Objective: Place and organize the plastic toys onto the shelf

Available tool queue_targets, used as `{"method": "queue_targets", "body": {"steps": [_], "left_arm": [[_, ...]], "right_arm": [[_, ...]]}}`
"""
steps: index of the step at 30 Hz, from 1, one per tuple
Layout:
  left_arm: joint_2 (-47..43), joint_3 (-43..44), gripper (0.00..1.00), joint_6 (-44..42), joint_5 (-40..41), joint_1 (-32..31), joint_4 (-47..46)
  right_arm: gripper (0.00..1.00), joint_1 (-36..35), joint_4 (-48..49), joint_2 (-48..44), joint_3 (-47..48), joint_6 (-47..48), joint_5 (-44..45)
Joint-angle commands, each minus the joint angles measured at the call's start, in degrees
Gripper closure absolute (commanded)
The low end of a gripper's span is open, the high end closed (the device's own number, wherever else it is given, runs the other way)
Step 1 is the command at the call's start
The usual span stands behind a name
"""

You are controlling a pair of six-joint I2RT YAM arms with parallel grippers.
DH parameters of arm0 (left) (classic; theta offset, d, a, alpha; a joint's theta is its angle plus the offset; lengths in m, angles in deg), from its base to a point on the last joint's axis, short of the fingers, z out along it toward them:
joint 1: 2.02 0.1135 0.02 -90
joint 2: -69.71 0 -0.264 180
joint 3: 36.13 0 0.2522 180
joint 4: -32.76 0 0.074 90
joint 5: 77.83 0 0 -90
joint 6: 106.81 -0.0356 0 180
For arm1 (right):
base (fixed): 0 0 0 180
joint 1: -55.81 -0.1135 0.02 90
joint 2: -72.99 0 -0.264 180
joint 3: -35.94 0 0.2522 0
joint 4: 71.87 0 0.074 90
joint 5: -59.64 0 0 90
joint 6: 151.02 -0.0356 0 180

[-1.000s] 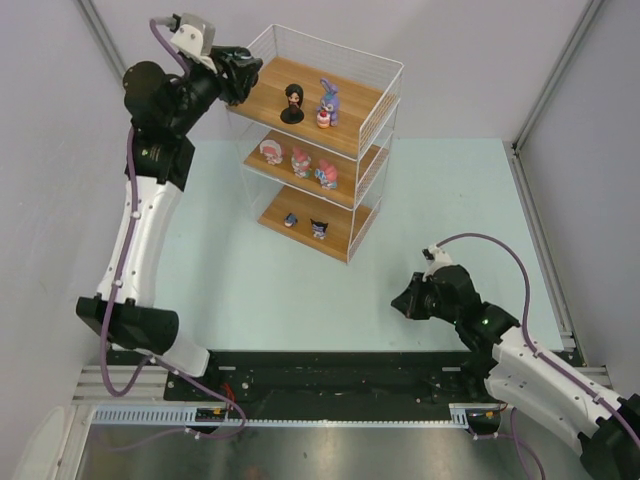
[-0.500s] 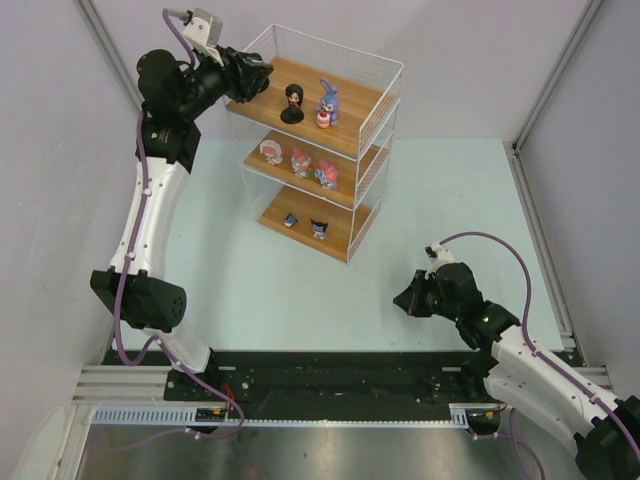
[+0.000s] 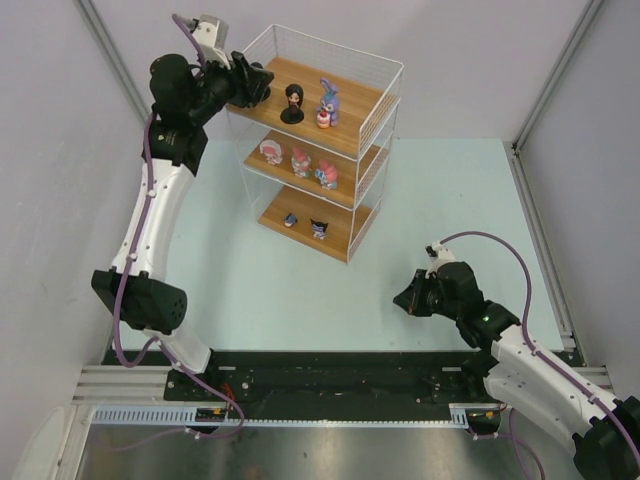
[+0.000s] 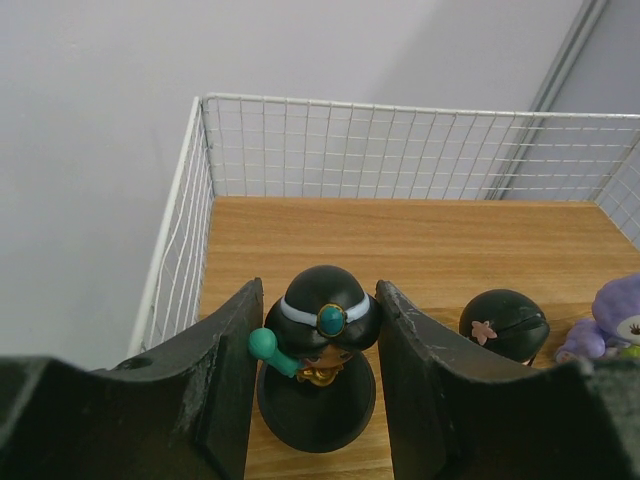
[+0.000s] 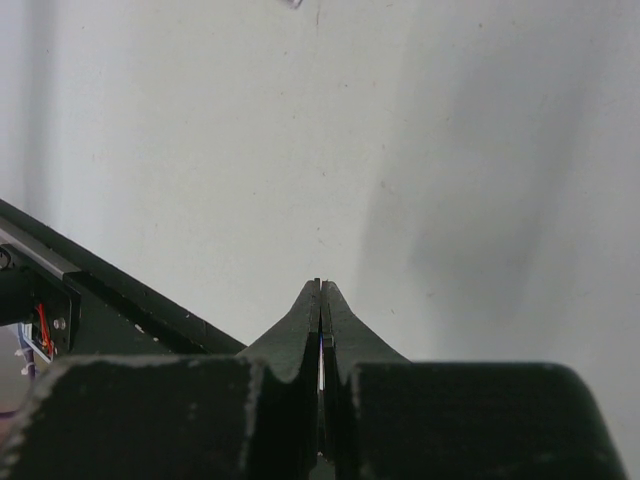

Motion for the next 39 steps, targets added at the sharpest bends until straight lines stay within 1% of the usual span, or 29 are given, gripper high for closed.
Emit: {"method": "queue_targets", "body": {"steps": [1, 18, 24, 39], "left_arm": [[-2.25, 1.44, 0.86, 1.22, 3.13, -0.59, 1.49], [-2.34, 2.05, 0.85, 0.69, 5.15, -2.52, 3.87], [-2.07, 3.02, 0.85, -0.45, 7.08, -3.93, 5.18], [-1.99, 2.84, 0.84, -2.04, 9.90, -4.98, 6.50]], "right_arm": [[1.00, 0.28, 1.36, -0.47, -0.25, 1.00, -1.18], [1.00, 1.16, 0.74, -1.18, -0.25, 1.17, -1.88], [1.00, 1.25, 0.74, -1.27, -0.25, 1.26, -1.97], [1.00, 1.42, 0.48, -1.53, -0.25, 1.26, -1.97]]}}
